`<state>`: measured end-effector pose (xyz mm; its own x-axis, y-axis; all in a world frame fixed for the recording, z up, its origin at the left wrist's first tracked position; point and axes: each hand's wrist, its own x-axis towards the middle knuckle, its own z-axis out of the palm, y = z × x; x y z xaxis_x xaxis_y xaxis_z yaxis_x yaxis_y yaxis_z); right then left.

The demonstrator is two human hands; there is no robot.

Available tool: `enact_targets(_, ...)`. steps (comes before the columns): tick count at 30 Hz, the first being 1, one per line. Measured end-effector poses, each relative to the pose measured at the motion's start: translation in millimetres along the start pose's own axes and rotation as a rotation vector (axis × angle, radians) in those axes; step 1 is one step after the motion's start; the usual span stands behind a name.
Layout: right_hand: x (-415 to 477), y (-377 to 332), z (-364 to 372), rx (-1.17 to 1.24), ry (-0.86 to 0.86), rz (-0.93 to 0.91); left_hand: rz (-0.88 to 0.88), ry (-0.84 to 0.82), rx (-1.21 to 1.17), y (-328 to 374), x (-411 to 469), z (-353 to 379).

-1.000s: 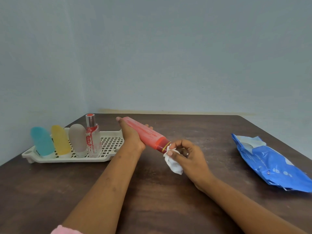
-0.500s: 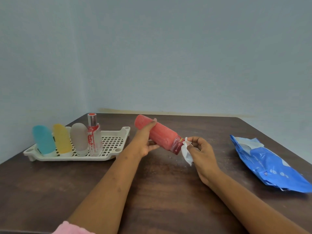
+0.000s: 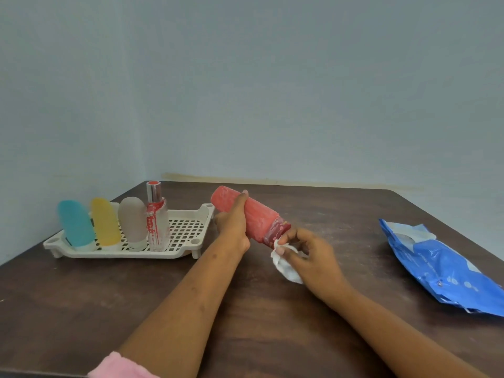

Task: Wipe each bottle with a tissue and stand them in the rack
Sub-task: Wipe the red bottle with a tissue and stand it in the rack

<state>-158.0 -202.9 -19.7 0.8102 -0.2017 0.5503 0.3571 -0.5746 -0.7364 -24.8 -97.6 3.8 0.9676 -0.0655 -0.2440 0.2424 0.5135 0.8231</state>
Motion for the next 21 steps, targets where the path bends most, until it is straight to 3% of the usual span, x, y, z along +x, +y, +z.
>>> enact_targets(4, -2.2, -4.7, -1.9, -0.051, -0.060, -0.064, 0.031, 0.022, 0.038, 2.0, -3.6, -1.3)
enact_targets(10, 0.2, -5.8, -16.1, -0.112, 0.192, -0.010, 0.128, 0.033, 0.167, 2.4, -8.8, -1.2)
enact_targets(16, 0.1, -1.1, -11.2, -0.247, 0.108, -0.026, 0.234, 0.011, 0.260, -8.2, -23.1, 8.4)
enact_targets(21, -2.4, -3.8, -6.9, -0.412, 0.049, -0.220, 0.236, 0.060, 0.227, -6.3, -23.9, 7.3)
